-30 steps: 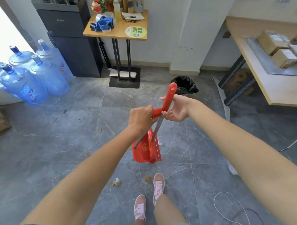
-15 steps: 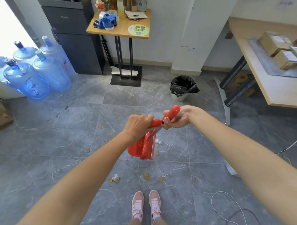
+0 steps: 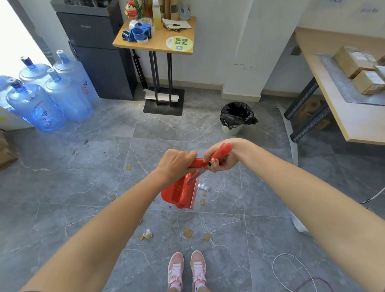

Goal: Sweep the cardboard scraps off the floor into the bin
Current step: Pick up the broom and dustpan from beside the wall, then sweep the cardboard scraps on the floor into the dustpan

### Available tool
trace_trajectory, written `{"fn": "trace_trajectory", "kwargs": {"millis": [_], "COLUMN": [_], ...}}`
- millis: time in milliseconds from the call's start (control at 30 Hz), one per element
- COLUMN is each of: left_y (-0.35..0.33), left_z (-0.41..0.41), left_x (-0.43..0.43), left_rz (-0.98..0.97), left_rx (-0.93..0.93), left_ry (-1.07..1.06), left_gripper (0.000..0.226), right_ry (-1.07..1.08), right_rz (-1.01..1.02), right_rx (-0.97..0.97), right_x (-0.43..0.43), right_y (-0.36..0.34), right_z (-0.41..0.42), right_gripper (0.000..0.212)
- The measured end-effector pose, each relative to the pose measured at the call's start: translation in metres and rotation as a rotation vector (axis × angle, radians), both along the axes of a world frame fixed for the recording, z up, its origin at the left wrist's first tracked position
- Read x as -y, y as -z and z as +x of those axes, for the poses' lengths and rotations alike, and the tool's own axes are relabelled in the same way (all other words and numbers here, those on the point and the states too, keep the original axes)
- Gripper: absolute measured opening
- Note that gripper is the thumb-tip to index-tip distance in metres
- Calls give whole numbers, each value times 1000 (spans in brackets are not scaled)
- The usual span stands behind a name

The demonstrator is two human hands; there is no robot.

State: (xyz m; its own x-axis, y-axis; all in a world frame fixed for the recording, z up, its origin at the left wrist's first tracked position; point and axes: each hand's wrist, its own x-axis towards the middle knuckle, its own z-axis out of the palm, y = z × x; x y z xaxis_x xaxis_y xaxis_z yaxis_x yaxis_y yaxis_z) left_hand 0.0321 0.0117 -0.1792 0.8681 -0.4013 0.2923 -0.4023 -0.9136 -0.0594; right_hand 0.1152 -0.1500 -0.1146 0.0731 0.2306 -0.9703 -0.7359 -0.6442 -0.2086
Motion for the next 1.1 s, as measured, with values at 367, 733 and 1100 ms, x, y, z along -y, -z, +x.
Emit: {"fn": "trace_trajectory", "kwargs": {"millis": [367, 733, 1100], "left_y": [9, 27, 63], "left_z": [-11, -25, -31], "left_x": [-44, -22, -2], "left_rz": [-101, -748, -892], "left_rx": [-97, -930, -531], "left_ry": [-176, -628, -980], "left_gripper": [47, 25, 40], "right_ry": [-189, 75, -14], "right_rz": [-168, -307, -374], "right_rx": [33, -37, 410], "right_x": [72, 99, 89], "right_y": [14, 82, 144], "right_z": [1, -4, 12], "right_gripper": [12, 22, 8]}}
